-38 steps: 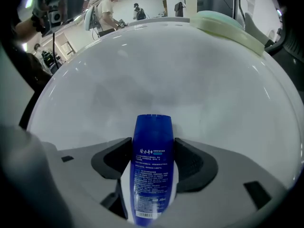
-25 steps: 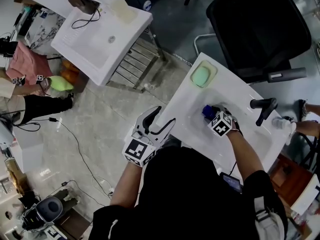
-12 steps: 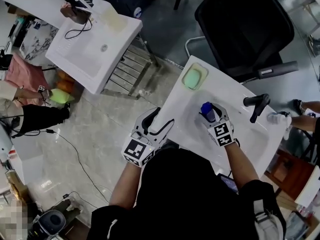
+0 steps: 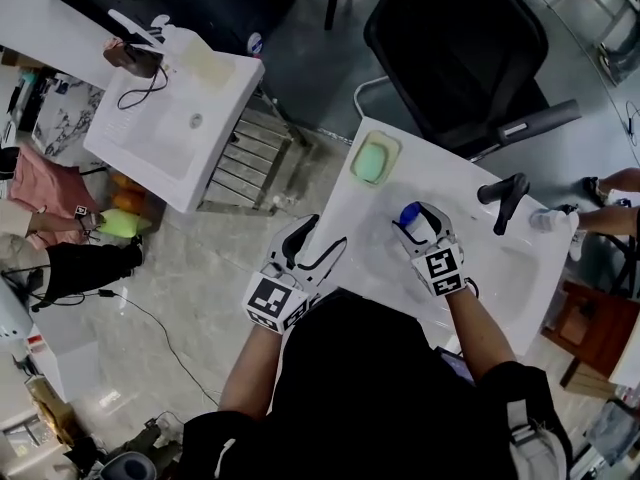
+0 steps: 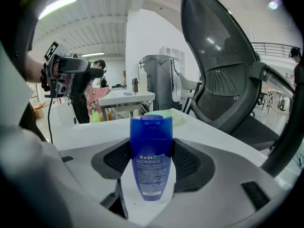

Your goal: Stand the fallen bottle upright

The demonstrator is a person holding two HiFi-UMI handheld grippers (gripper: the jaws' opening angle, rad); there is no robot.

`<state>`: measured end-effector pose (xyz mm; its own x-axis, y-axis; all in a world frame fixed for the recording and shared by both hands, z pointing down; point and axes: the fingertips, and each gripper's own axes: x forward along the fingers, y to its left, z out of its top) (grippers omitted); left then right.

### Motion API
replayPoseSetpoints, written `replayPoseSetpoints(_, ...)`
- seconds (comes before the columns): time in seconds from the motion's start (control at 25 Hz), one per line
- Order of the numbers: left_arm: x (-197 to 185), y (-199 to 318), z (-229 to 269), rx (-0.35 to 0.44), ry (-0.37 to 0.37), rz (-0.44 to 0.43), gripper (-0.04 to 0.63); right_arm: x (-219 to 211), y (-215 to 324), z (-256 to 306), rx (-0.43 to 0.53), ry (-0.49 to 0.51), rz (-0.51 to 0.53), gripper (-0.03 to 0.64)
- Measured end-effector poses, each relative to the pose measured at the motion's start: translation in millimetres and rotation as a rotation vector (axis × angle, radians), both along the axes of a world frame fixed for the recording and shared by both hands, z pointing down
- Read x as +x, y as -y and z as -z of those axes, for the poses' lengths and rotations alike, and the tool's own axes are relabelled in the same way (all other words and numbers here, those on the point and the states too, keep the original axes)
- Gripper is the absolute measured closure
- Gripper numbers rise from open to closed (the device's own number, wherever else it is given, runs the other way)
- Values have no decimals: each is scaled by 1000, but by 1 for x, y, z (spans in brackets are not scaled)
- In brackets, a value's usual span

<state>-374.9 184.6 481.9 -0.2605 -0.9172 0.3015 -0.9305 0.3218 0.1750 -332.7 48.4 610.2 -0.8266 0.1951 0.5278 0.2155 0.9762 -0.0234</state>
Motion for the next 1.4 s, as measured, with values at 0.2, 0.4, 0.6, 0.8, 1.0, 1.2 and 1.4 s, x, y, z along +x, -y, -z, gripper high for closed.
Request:
replayPoseSetpoints(0.2, -3, 9, 3, 11, 10, -45, 330, -5, 5, 26, -9, 62, -47, 334)
replayPoseSetpoints(0.4, -3, 19, 5, 25, 17, -89, 330, -14, 20, 62, -19, 157, -107, 334)
replayPoseSetpoints(0.6, -6, 29, 10, 39, 25, -120, 330, -34, 48, 92, -13, 245, -184, 334)
replayPoseSetpoints(0.8, -10, 32, 17, 51, 42, -139, 330, -55, 71, 108, -14, 287, -241, 334)
replayPoseSetpoints(1.0, -19, 30, 22, 53, 58, -129, 330, -73, 83, 108, 4, 290, -257, 334)
replayPoseSetpoints(1.2, -24, 21, 22, 39, 64, -108, 330, -86, 90, 104, 16, 295, -269, 334)
replayPoseSetpoints(1.4, -25, 11, 21, 21, 66, -87, 330, -95, 96, 100, 15, 311, -298, 334)
